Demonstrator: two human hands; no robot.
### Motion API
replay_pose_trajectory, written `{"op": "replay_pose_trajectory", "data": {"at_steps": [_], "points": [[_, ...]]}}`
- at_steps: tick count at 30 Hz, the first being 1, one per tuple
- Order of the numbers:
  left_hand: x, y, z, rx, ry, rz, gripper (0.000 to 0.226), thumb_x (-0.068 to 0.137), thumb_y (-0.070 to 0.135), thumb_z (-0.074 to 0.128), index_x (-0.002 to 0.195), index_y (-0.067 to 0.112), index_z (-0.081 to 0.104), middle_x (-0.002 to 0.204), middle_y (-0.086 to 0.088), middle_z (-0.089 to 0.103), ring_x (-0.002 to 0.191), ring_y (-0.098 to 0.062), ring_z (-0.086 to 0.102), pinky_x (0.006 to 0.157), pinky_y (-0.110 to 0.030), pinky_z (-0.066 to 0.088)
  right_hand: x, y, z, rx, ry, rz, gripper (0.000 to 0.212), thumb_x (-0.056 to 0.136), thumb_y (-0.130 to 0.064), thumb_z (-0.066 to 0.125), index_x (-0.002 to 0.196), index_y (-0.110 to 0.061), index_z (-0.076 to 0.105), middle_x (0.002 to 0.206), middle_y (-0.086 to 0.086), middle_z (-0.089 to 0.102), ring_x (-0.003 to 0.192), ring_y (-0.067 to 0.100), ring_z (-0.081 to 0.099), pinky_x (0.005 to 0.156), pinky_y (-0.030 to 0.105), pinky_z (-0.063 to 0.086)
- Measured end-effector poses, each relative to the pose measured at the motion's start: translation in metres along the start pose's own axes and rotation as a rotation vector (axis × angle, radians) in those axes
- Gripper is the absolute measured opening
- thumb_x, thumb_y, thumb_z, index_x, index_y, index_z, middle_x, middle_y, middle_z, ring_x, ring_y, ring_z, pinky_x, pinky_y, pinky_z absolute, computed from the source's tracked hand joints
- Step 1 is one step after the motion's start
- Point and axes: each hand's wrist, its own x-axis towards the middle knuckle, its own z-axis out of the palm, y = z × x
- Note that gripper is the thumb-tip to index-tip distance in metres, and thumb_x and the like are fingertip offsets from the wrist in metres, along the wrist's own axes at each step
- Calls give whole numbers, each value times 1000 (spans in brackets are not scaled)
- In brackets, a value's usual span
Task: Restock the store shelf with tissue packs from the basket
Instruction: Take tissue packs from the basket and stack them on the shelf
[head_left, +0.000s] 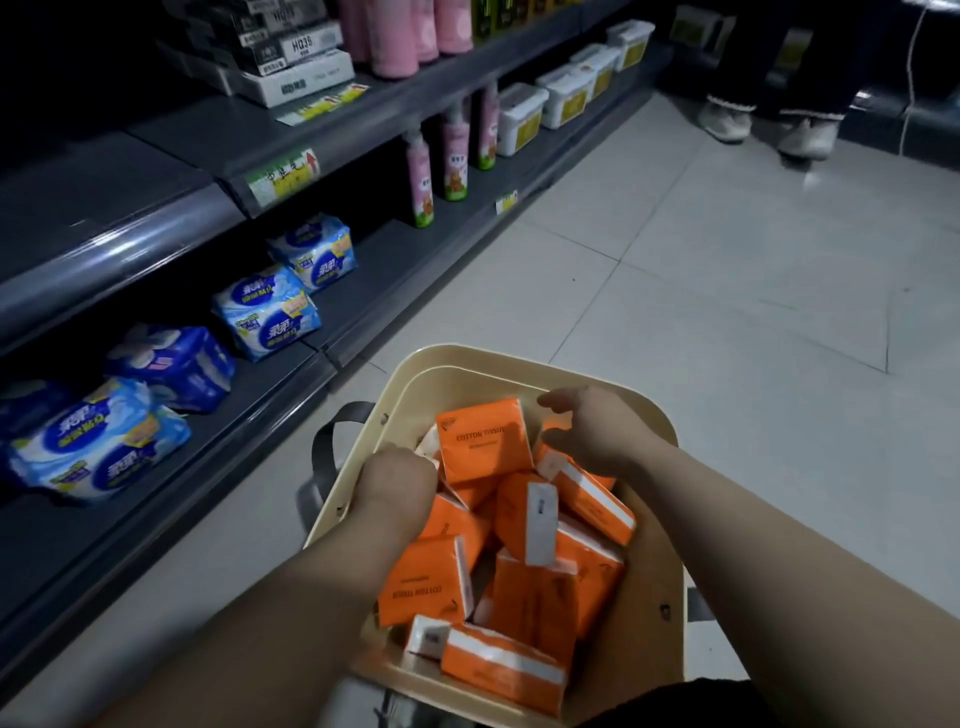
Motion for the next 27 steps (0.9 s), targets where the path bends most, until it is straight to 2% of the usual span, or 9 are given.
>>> {"op": "replay_pose_trajectory", "data": {"at_steps": [3,7,11,15,18,22,25,27], "points": [[-15,-12,-23,-203,77,-52,24,89,33,55,107,19,59,109,-4,59,97,-23,60,69,-31,43,1,-3,5,-4,11,-11,46,90,-23,57,135,-24,50,133,2,58,117,21,56,90,28,44],[-43,-48,-59,-510,182,-123,39,78,47,61,106,20,58,108,-4,57,96,-25,60,71,-31,43,6,-14,14,-143,25,-107,48,90,-22,54,138,-23,47,134,6,55,117,28,55,91,35,48],[-64,-89,-72,-907,307,-200,33,69,37,71,99,27,63,99,1,61,85,-19,58,68,-28,42,26,-24,28,-255,10,-210,54,87,-20,56,140,-20,43,139,8,48,121,30,50,94,36,46],[-75,-120,-65,-1241,334,-223,33,66,32,73,97,25,66,94,3,69,84,-16,64,77,-32,50,51,-31,48,-361,-53,-220,46,93,-17,46,139,-16,40,141,8,45,125,31,46,99,36,40],[-80,-134,-54,-1369,326,-248,36,59,33,71,93,25,66,90,3,71,83,-17,66,82,-37,53,59,-32,65,-480,-68,-176,50,92,-28,49,139,-17,37,138,10,43,126,31,42,101,37,35],[-87,-149,-51,-1410,305,-234,35,61,30,69,96,24,65,94,1,70,89,-19,66,86,-39,51,57,-40,72,-692,-62,-229,40,87,-31,56,126,-20,55,126,10,42,119,30,40,98,38,37],[-92,-161,-50,-1455,301,-180,34,71,9,68,99,28,64,104,-6,68,93,-22,64,83,-32,49,50,-54,60,-535,-131,-176,47,82,-33,63,125,-18,50,125,13,42,112,31,49,93,39,45],[-98,-172,-49,-1415,338,-177,38,71,8,67,95,37,64,108,-7,63,87,-16,59,75,-25,46,43,-66,45,-389,-131,-167,49,80,-32,67,121,-13,48,121,12,51,104,30,56,85,37,48]]}}
